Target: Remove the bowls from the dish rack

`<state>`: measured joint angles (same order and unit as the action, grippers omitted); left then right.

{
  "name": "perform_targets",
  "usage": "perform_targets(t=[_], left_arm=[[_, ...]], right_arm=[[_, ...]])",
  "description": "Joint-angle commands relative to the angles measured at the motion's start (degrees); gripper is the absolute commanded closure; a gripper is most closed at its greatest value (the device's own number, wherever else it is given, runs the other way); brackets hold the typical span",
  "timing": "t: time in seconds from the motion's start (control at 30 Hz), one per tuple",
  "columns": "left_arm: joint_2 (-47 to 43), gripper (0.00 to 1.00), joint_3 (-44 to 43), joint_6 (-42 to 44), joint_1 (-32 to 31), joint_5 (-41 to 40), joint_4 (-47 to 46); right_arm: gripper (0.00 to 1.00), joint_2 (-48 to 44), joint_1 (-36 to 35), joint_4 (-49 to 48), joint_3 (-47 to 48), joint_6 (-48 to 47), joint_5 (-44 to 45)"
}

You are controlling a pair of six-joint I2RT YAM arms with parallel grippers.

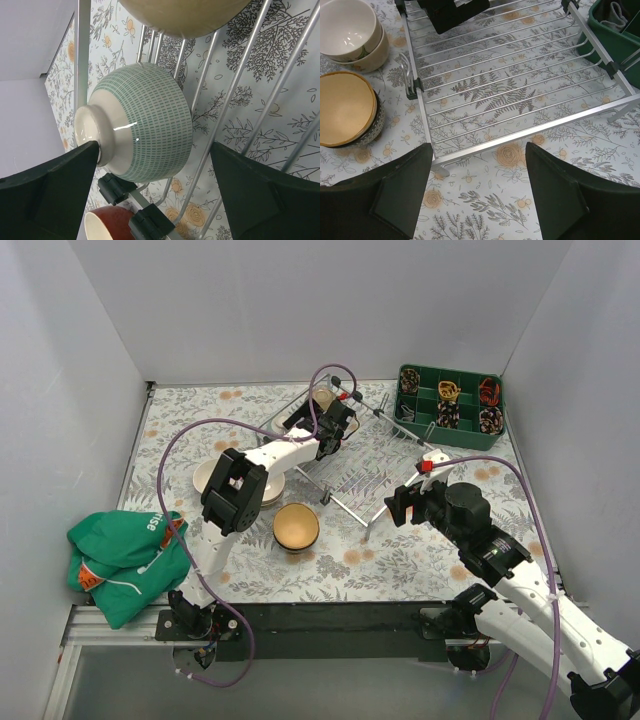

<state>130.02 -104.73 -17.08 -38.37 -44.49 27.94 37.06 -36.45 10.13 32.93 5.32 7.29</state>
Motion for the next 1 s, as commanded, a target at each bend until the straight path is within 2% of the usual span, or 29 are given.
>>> perform_targets(t=[0.0,0.23,0.5,0.97], left_arm=[[-1.25,0.06,-1.53,-0.14,-0.12,-2.19,0.09],[-5.56,0.04,-3.73,-1.28,-1.53,-0.51,2.81],[-6.71,0.06,-5.40,-1.29,-1.27,0.19,1.68],[-1.26,0.15,-4.26,-0.94,1.19,-0.95,0.62]], right_arm=[[0.17,-0.14,0.06,-1.96,-0.06,-0.75,-0.26],[0.17,0.03,0.06,-1.87,0.03,-0.84,-0.70],[0.17,0.12,0.06,-1.96,0.03,-0.75,-0.79],[0.17,0.56,0.06,-1.87,0.03,-0.84,-1.23]])
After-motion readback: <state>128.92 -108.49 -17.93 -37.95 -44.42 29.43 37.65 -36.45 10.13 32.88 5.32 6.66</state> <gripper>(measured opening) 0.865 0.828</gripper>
